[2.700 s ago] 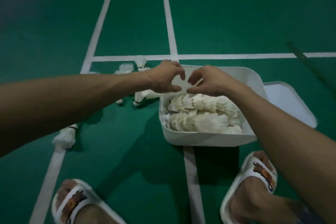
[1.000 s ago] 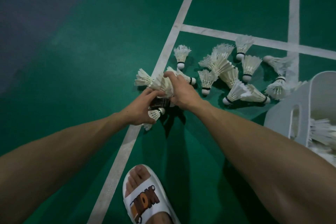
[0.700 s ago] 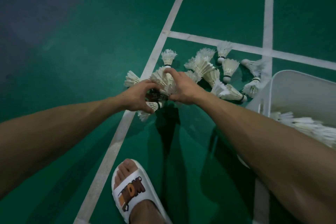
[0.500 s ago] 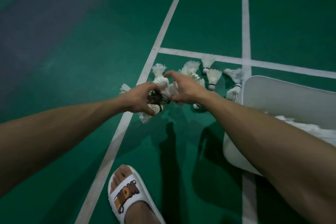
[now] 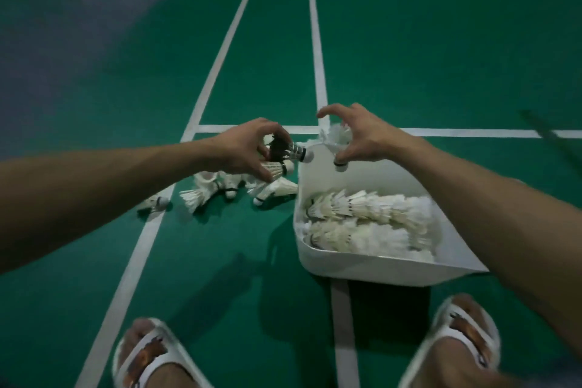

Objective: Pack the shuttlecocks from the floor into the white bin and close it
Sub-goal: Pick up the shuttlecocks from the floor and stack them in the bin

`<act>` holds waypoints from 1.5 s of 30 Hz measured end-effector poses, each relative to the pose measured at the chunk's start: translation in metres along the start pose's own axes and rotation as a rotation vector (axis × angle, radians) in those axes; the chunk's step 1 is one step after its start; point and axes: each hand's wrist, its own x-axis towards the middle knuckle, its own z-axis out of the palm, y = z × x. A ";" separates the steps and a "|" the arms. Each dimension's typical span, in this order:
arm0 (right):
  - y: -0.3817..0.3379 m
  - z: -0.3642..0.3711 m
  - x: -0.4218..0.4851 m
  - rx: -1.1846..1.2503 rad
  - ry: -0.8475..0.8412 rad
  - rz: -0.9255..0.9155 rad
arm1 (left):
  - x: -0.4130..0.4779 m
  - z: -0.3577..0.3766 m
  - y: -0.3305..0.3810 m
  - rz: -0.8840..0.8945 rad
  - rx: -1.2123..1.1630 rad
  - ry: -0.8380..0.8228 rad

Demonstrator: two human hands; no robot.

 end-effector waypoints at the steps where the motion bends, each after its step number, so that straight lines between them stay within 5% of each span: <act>1: 0.015 -0.005 -0.013 -0.027 -0.024 0.038 | 0.008 0.009 0.014 0.012 -0.013 -0.024; 13: 0.142 0.022 -0.105 -0.126 -0.178 0.318 | 0.091 0.124 0.108 0.138 0.357 -0.577; 18: 0.159 0.050 -0.109 -0.216 -0.243 0.292 | 0.115 0.151 0.125 0.187 0.660 -0.757; 29: 0.165 0.072 -0.113 -0.132 -0.260 0.405 | 0.132 0.166 0.117 0.221 0.834 -0.852; 45: 0.161 0.098 -0.103 0.049 -0.331 0.361 | 0.133 0.156 0.103 0.209 0.703 -0.828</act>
